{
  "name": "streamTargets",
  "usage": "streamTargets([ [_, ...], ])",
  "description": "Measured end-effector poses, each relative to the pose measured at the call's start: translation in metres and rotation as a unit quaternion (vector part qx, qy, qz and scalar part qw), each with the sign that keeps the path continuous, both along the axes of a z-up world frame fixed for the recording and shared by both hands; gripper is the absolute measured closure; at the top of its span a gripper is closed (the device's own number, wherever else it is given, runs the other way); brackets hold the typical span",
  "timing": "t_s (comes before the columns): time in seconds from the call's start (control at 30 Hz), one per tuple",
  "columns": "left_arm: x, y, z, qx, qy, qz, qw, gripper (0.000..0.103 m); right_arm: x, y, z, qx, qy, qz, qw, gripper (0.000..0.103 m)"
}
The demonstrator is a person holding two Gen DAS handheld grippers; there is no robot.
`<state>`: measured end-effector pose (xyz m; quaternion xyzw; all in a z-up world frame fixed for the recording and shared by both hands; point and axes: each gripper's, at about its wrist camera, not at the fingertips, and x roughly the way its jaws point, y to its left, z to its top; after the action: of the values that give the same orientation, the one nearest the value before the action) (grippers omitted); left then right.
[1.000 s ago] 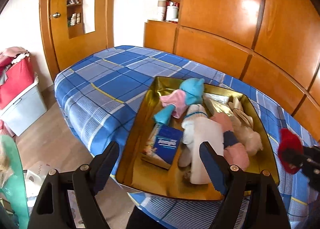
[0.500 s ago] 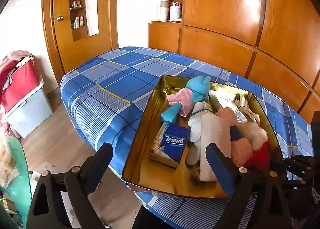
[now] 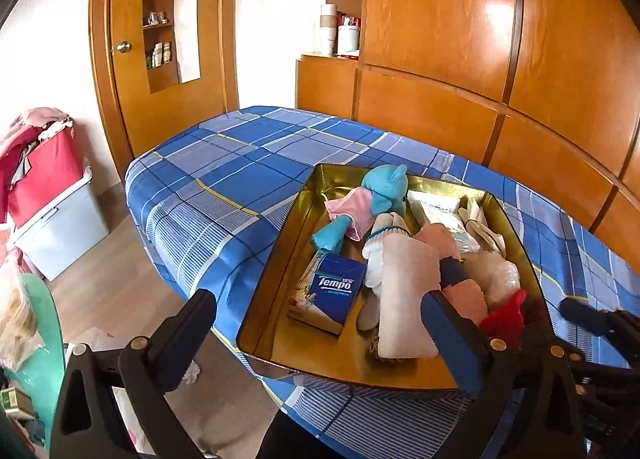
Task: Organize soft objects
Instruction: 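Lower the red slipper into the tray and open the right gripper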
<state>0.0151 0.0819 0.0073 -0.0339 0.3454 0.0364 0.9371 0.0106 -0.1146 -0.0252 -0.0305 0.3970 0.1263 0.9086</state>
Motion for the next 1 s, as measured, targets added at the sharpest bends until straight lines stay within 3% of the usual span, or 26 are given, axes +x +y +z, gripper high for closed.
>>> streamTargets([
  [0.13, -0.007, 0.001, 0.004, 0.002, -0.008, 0.003, 1.0000, 0.000, -0.013, 0.003, 0.015, -0.001, -0.056, -0.031, 0.998, 0.035],
  [0.3, -0.015, 0.001, 0.005, -0.002, -0.012, 0.008, 0.9999, 0.000, -0.015, 0.006, 0.022, -0.007, -0.078, -0.057, 0.995, 0.035],
  [1.0, -0.021, -0.002, 0.007, 0.007, -0.015, 0.010, 0.9998, 0.000, -0.021, 0.008, 0.019, -0.011, -0.083, -0.066, 0.994, 0.035],
])
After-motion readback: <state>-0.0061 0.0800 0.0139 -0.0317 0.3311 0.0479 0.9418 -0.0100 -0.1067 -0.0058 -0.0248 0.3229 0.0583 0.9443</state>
